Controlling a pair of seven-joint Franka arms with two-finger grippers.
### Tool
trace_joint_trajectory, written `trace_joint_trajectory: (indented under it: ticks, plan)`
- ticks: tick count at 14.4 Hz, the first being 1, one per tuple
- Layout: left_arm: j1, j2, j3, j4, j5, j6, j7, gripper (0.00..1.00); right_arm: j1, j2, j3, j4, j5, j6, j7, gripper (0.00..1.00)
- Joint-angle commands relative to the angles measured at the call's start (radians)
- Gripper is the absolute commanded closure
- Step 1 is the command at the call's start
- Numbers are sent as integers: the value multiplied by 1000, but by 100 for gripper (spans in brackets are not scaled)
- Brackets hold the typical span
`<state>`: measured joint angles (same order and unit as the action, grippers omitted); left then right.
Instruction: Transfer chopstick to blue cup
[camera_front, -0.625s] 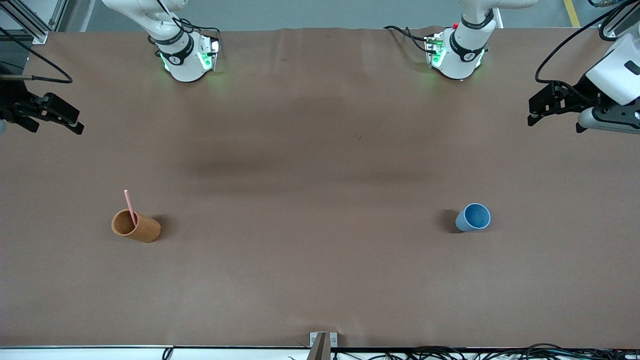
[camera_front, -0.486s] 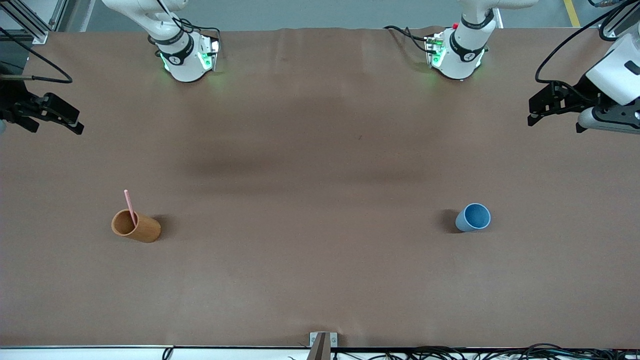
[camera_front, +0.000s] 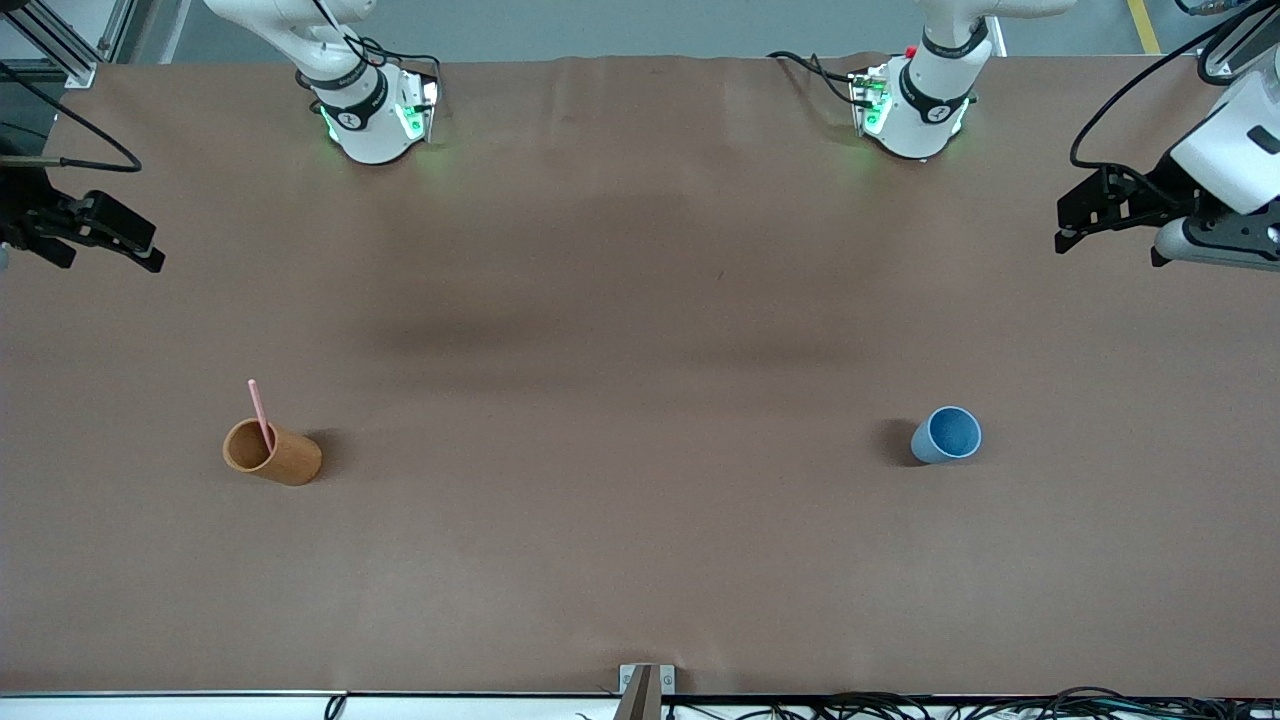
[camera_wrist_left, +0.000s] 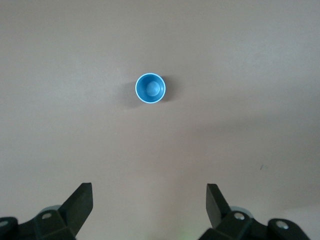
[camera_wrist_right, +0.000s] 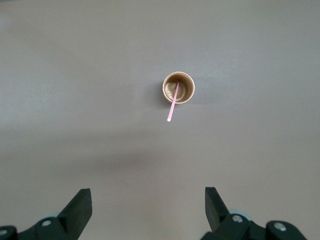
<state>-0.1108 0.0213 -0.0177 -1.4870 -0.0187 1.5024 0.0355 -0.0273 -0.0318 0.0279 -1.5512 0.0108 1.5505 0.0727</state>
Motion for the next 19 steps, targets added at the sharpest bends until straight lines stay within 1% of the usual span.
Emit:
trace_joint_trajectory:
  ticks: [1, 2, 3, 5, 7, 11, 12, 14, 15, 18, 19]
  plan:
    - [11, 83, 28, 22, 14, 21, 1, 0, -20, 3, 10, 8, 17, -3, -19, 0]
    - [10, 115, 57, 17, 6, 54, 0, 0, -19, 3, 10, 8, 17, -3, -19, 0]
    - [11, 156, 70, 1, 0, 88, 1, 0, -19, 3, 10, 8, 17, -3, -19, 0]
    - [14, 219, 93, -57, -13, 200, 1, 0, -17, 3, 10, 8, 15, -1, -19, 0]
    - [10, 290, 94, -131, -14, 348, -2, 0, -14, 4, 10, 6, 15, -1, -19, 0]
    - [3, 409, 93, -234, -61, 568, -5, 0, -7, 12, 12, 5, 8, 37, -36, 0]
    - [0, 428, 93, -257, -67, 611, -8, 0, -6, 16, 12, -1, 8, 52, -36, 0]
    - [2, 442, 93, -294, -82, 662, -8, 3, -6, 16, 10, -47, 1, 117, -36, 0]
    - [0, 450, 93, -305, -89, 668, -8, 8, -10, 16, 10, -96, 0, 152, -34, 1]
    - [0, 489, 93, -299, -119, 715, -6, 29, -13, 15, 9, -260, -12, 337, -36, 0]
    - [-1, 500, 93, -299, -128, 731, -6, 40, -11, 13, 10, -303, -23, 383, -36, 0]
